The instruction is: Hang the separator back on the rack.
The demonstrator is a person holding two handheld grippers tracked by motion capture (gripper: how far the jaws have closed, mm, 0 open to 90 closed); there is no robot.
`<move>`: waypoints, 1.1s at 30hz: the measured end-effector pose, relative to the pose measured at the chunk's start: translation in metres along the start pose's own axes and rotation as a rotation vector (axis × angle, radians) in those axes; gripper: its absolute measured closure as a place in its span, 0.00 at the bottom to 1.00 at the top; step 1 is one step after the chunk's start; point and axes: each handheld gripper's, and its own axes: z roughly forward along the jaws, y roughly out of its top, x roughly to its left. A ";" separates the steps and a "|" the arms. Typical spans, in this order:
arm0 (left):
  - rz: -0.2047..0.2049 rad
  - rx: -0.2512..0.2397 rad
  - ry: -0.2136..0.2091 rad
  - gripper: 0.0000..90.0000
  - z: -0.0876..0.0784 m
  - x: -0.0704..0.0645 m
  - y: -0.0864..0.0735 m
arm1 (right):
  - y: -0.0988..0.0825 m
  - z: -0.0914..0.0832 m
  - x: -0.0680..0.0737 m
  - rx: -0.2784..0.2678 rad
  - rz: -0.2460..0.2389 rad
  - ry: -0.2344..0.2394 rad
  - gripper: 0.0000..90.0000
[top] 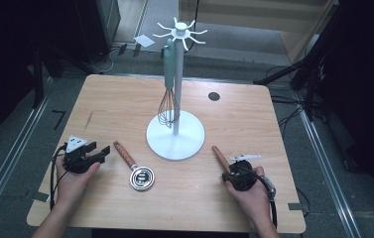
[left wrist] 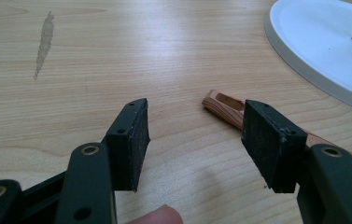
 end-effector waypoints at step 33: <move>-0.029 0.009 0.036 0.41 0.003 0.010 -0.002 | 0.040 -0.027 -0.021 -0.015 -0.026 -0.028 0.77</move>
